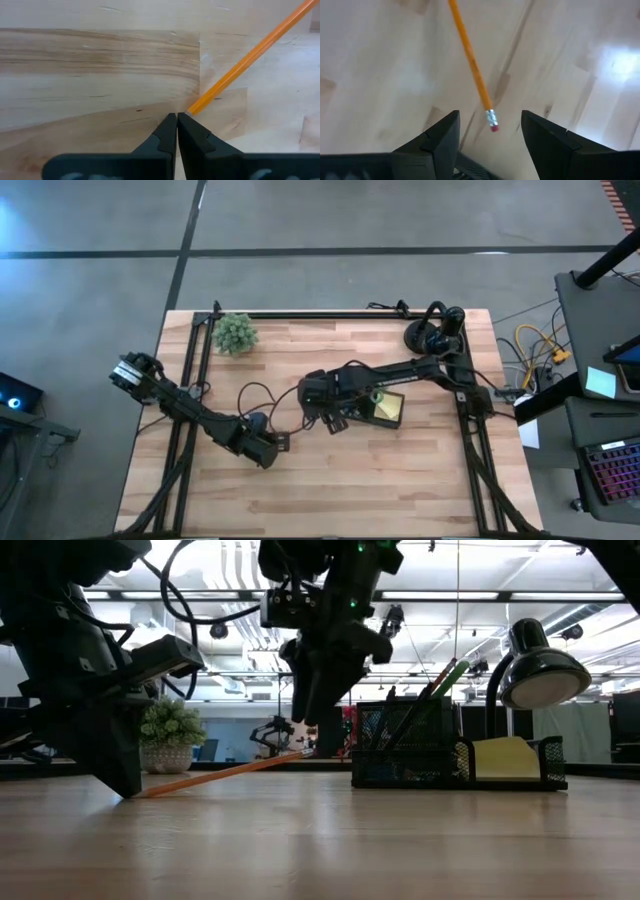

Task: Pick and place office supplies into organizer
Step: Put the right orange pencil into the black mesh organizer

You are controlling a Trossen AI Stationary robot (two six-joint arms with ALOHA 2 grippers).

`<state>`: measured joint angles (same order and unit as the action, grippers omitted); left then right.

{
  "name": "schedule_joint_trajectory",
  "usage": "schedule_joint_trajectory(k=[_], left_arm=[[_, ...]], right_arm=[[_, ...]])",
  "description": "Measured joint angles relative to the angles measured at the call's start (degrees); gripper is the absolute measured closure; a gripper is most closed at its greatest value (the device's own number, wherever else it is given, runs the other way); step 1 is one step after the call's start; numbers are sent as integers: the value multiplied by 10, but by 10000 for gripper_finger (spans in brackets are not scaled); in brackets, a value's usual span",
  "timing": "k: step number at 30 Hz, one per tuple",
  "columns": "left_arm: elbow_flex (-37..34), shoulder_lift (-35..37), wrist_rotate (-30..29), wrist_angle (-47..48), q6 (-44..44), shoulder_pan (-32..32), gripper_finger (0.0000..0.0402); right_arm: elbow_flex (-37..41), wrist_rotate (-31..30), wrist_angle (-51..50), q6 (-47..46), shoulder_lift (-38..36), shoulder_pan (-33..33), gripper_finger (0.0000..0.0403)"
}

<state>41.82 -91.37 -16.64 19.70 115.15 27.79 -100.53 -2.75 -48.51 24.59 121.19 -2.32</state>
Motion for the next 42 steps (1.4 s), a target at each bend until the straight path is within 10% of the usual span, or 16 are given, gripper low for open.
schedule_joint_trajectory(k=[28,42], left_arm=[[0,0,0,-3,1,0,402],[0,0,0,-3,0,0,402]], right_arm=[[85,32,92,1,0,35,201],[88,32,101,-5,0,35,305]])
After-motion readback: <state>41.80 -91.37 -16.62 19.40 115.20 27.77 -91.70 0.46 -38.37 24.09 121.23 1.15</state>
